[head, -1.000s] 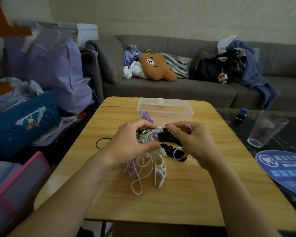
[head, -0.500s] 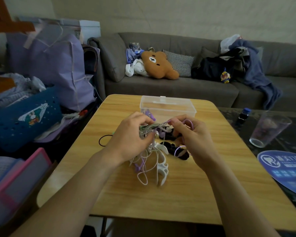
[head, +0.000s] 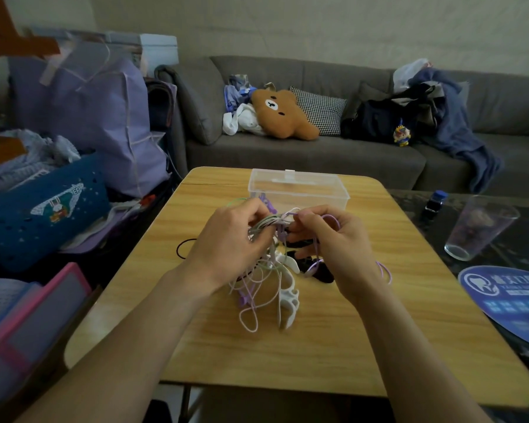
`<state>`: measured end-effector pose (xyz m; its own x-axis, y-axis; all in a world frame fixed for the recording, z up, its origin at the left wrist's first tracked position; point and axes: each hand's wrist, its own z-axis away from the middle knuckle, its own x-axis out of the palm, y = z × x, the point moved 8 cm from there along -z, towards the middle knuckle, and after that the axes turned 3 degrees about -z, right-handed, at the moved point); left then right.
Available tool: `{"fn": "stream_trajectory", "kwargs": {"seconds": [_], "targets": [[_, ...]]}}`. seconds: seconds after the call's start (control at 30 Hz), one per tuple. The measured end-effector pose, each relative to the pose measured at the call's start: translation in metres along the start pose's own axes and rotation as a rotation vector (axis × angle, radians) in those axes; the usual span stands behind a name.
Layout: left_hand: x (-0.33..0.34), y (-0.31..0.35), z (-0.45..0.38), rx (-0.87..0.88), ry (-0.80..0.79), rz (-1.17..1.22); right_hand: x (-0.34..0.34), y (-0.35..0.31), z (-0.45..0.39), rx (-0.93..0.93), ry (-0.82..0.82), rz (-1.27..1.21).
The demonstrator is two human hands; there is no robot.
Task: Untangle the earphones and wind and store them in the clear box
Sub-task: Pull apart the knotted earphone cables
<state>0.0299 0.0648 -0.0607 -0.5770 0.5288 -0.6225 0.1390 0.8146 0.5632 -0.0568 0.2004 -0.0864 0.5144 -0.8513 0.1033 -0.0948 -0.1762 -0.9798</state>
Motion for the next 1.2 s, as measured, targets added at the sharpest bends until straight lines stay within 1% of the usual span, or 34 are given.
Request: {"fn": "stream_trajectory", "kwargs": {"seconds": [0.1, 0.23, 0.33, 0.43, 0.5, 0.53, 0.63, 0.8, 1.0, 1.13, 1.2], "targets": [[0.002, -0.006, 0.001, -0.115, -0.025, 0.101, -0.002, 0.001, -0.001, -0.007, 0.041, 0.018], [0.016, -0.018, 0.004, -0.274, -0.198, 0.292, -0.012, 0.002, -0.004, -0.048, 0.143, 0.129], [0.023, -0.019, 0.005, -0.321, -0.302, 0.42, -0.014, 0.002, -0.005, -0.098, 0.193, 0.235], [0.03, -0.017, 0.01, -0.346, -0.434, 0.589, -0.009, 0.002, -0.006, -0.136, 0.196, 0.301], [0.034, -0.014, 0.014, -0.338, -0.525, 0.615, -0.008, 0.003, -0.007, -0.129, 0.201, 0.294], [0.034, -0.013, 0.015, -0.331, -0.539, 0.596, -0.009, 0.004, -0.007, -0.111, 0.2, 0.265], [0.031, -0.016, 0.011, -0.322, -0.464, 0.523, -0.007, 0.009, -0.008, -0.043, 0.175, 0.171], [0.019, -0.027, 0.005, -0.31, -0.312, 0.398, -0.004, 0.009, -0.008, -0.009, 0.15, 0.029], [0.012, -0.03, 0.003, -0.253, -0.173, 0.073, -0.002, 0.003, -0.004, -0.05, 0.153, 0.029], [0.01, -0.032, 0.003, -0.277, -0.158, 0.088, 0.0, -0.003, -0.003, -0.095, 0.123, 0.0], [0.009, -0.034, 0.003, -0.288, -0.141, 0.103, -0.002, -0.004, -0.003, -0.104, 0.135, 0.005]]}}
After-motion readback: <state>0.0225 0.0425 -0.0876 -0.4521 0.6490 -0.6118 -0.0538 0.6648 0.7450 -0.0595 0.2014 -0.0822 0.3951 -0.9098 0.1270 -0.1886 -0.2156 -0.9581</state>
